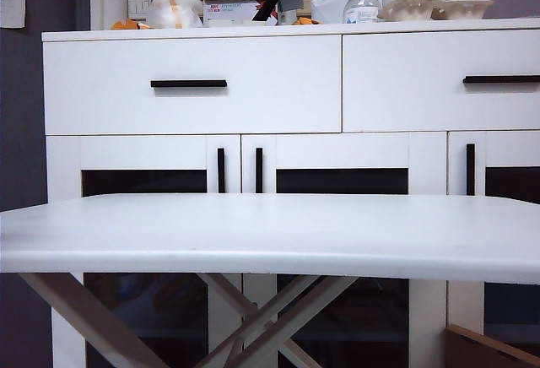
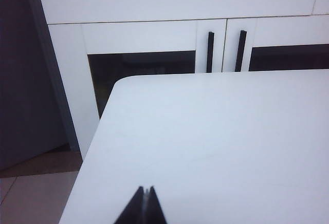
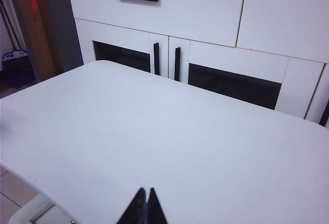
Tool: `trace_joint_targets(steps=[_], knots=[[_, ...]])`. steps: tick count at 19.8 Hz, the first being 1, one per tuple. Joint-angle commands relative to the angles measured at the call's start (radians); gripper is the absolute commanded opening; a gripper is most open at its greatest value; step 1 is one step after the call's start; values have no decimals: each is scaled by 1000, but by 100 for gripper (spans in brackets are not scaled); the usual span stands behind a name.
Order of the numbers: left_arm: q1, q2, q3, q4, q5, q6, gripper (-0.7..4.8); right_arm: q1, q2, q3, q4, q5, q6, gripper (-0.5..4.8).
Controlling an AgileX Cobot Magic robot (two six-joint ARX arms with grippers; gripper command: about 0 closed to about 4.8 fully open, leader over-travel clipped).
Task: Pick up a can of beer from the white table, open the left drawer, place the beer inside the drawer, and finally close the drawer.
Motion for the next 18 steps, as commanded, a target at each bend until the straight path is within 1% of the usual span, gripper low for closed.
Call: trace_joint_targets(steps=[1,3,4,5,6,7,8,9,10,13,14,16,18], knots=[[1,0,2,11,4,0,-4,1,-1,3,18,-1,3,-1],[1,0,2,11,4,0,-4,0,-1,-11,31,2,2,-1],[1,0,2,11,4,0,-4,-1,-1,-30,50,30,-22,-1],[1,0,2,11,4,0,-4,-7,-1,-60,95,103,-47,-1],[1,0,2,11,4,0,-4,-30,-1,-114,197,190,-60,-1],[1,0,2,11,4,0,-4,-77,-1,-179,318,243,-60,-1],[1,0,2,11,4,0,-4,-130,0,-236,417,244,-60,-1],[1,0,2,11,4,0,-4,-199,0,-294,494,226,-60,-1],[1,0,2,11,5,0,-4,-269,0,-340,529,185,-59,-1],[2,0,2,11,5,0,-4,-425,-2,-424,534,14,-56,-1],[2,0,2,11,5,0,-4,-467,-2,-447,535,-20,-56,-1],[2,0,2,11,4,1,-4,-520,-2,-483,537,-55,-56,-1],[2,0,2,11,5,0,-4,-561,-2,-516,562,-70,-56,-1]])
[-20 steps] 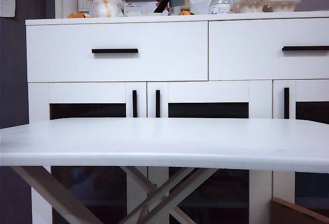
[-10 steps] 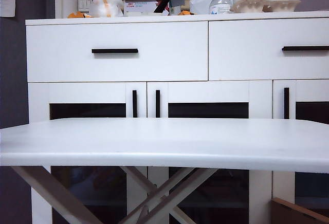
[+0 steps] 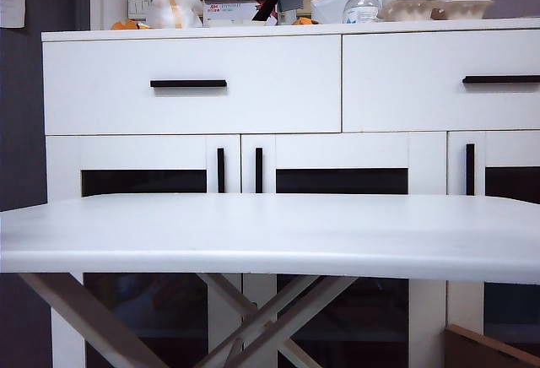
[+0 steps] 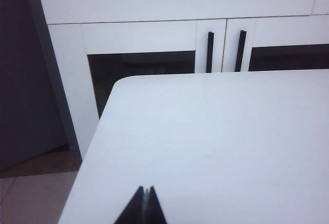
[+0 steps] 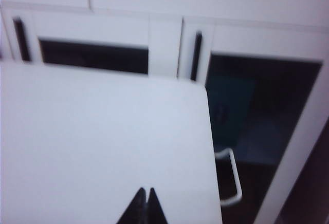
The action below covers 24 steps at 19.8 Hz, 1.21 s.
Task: Pick up a can of beer from the white table, open the left drawer, place the beer inside the drawer, and finally close the drawer.
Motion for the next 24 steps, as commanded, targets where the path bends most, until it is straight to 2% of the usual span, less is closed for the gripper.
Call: trace_joint_targets(steps=[1,5,24], knots=[[1,0,2,11,4,0,-4,-54,-2,-44,70,-28,1,-1],[1,0,2,11,4,0,-4,-97,-2,-66,100,-31,0,-1],[1,0,2,11,4,0,-4,-97,-2,-66,93,-31,0,-1]])
